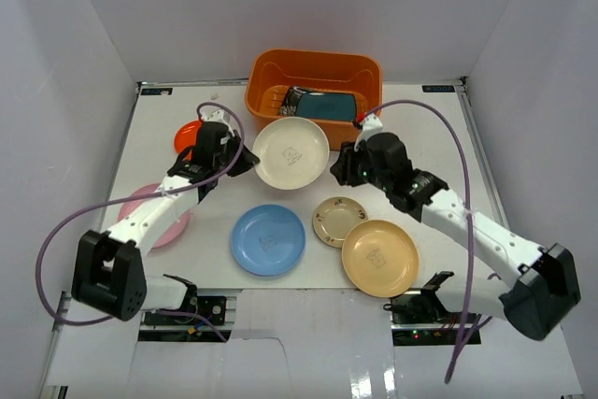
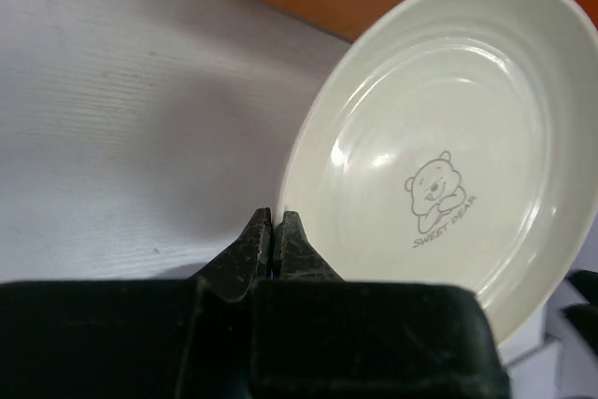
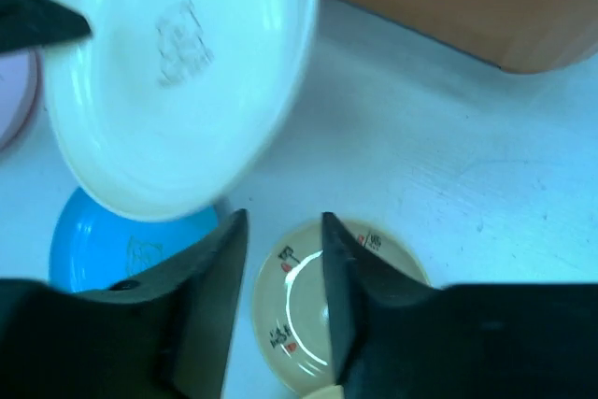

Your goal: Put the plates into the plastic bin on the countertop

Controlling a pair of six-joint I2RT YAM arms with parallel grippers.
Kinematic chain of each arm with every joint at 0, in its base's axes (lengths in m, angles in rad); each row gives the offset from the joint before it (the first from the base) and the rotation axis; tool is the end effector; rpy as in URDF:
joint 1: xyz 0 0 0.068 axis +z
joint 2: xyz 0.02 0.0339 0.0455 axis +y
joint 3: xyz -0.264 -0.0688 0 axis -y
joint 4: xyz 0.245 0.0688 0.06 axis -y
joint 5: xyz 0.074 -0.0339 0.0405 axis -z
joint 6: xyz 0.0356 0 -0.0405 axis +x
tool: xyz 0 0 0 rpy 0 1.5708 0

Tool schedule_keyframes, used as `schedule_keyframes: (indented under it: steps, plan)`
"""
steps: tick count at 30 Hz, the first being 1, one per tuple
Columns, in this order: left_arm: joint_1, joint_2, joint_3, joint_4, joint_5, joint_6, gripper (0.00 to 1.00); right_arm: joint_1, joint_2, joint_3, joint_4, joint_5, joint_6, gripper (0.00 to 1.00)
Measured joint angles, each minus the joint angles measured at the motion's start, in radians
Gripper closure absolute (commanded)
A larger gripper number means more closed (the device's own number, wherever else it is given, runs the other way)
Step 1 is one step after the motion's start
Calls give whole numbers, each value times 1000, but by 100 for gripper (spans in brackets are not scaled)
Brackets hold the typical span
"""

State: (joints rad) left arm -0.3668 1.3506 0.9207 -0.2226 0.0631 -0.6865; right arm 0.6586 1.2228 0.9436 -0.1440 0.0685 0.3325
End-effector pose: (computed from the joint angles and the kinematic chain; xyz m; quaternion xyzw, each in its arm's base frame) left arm 0.2765 -0.1086 0.2571 -0.1288 0.8868 -0.2471 0.3687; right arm 0.2244 0.1706 0.3069 -0.1179 0.8312 0.2327 0.4909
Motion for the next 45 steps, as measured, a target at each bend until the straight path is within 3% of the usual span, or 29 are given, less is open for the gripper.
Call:
schedule_keyframes:
  steps: [2, 6, 13, 16, 21, 24, 28, 35, 37, 38, 41, 42, 45]
  plan:
    - [0, -69, -11, -16, 23, -2, 100, 67, -86, -67, -30, 53, 10, 34]
    - [4, -153, 47, -68, 36, 8, 100, 203, -225, -188, -143, 128, 64, 23]
    - [6, 26, 375, -87, 52, 18, 100, 411, -305, -248, -263, 211, 151, 26]
    - [6, 168, 542, -105, 35, 37, 100, 458, -275, -248, -297, 238, 168, 34]
    - [5, 446, 820, -163, -14, 79, 100, 526, -234, -264, -350, 264, 206, 36]
    - [5, 581, 941, -214, -42, 98, 100, 556, -233, -282, -379, 271, 234, 35]
    - [1, 739, 1090, -289, -80, 119, 100, 599, -233, -313, -390, 273, 274, 26]
    - [-16, 912, 1289, -359, -111, 137, 100, 661, -229, -354, -431, 274, 342, 32]
    - [-18, 943, 1320, -362, -111, 138, 90, 665, -219, -355, -433, 275, 350, 37]
    - [-20, 953, 1328, -364, -111, 138, 79, 666, -211, -356, -432, 276, 353, 38]
    - [-23, 976, 1335, -368, -109, 141, 64, 668, -183, -364, -428, 277, 360, 43]
    - [-23, 979, 1335, -369, -108, 143, 53, 669, -173, -369, -427, 277, 363, 44]
    - [-23, 982, 1335, -371, -105, 149, 39, 672, -142, -380, -416, 277, 364, 56]
